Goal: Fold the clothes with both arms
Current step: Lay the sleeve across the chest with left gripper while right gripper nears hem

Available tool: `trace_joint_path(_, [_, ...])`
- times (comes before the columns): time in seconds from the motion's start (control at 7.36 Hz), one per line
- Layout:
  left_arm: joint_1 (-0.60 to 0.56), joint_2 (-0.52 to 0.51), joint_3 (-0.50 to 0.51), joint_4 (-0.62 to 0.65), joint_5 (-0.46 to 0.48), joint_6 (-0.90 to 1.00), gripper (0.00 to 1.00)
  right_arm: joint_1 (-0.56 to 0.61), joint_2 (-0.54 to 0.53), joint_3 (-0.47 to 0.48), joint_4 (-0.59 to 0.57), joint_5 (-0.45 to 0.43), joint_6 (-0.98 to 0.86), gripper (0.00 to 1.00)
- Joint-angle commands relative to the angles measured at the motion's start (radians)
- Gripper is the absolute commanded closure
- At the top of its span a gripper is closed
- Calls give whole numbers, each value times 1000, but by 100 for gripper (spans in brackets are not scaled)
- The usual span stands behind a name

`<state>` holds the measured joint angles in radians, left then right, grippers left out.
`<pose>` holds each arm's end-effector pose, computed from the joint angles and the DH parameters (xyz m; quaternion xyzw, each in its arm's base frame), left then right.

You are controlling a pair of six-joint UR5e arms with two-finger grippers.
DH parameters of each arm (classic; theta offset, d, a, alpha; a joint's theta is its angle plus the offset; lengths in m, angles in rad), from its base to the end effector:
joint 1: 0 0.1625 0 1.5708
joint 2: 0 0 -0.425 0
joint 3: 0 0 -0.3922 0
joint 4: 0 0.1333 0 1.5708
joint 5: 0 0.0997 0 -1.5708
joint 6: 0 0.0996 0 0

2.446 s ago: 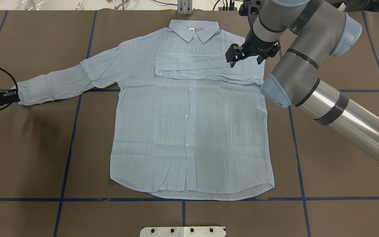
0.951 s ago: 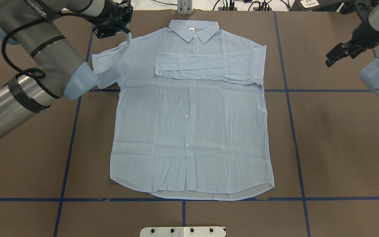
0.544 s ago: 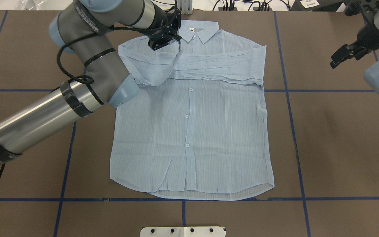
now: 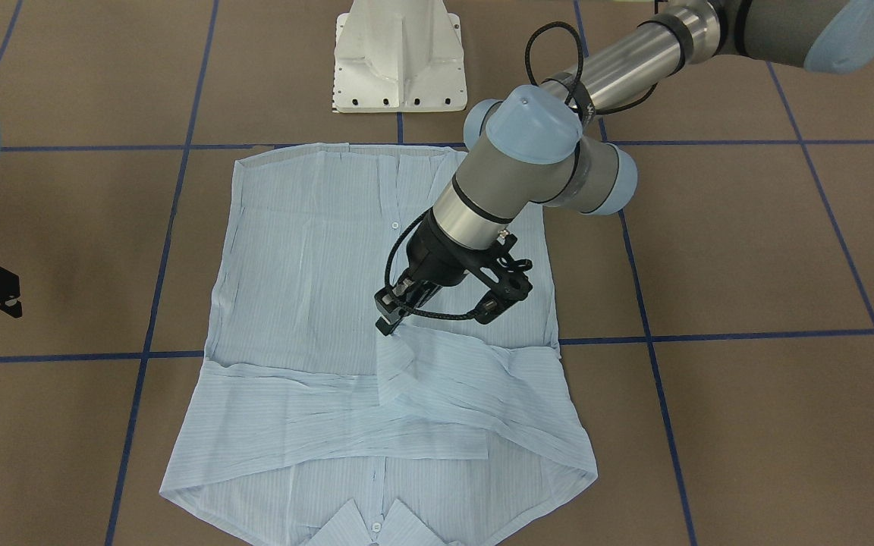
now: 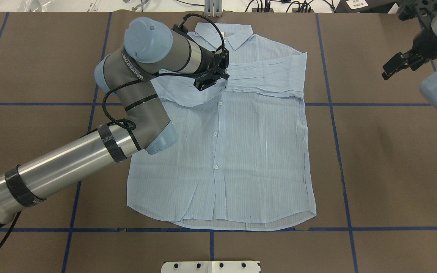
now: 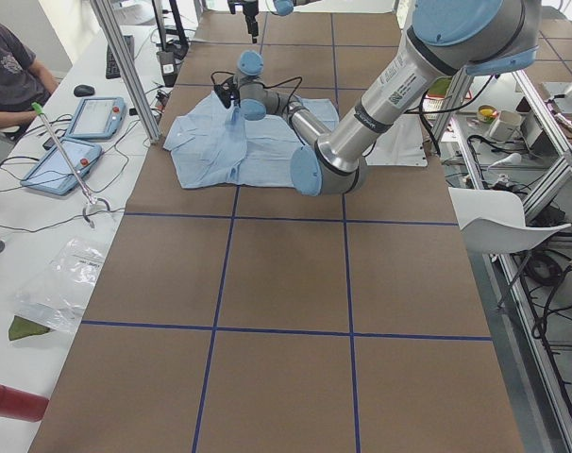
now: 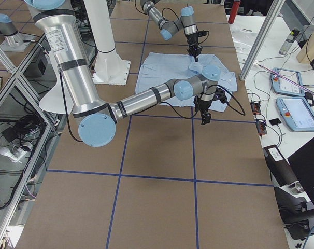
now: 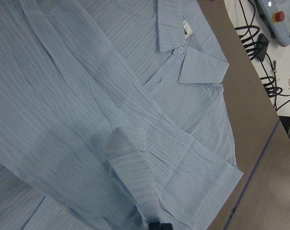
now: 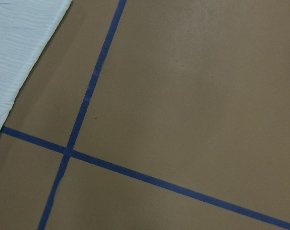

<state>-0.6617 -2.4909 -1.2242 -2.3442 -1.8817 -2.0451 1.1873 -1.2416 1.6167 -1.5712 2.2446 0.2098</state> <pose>0.5539 -0.5618 0.1310 -0.0628 0.6248 -0.3340 0.7029 -0.1673 -0.6049 0.4569 0.0732 -0.3620 -0.1418 0.9184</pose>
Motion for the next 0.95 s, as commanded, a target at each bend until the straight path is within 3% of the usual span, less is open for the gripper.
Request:
trace_joint_path(0.0, [33,-57,26,-9,29,-50,100,0,1,-17,5,1,-1,0])
trace_joint_path(0.68, [63,-80,114,-93,79,-52,100,0,-9,-20,5,0,-1,0])
trace_joint_path(0.82, [106,-89,115,-93,81,-50,47,0,-7,-21,5,0,-1,0])
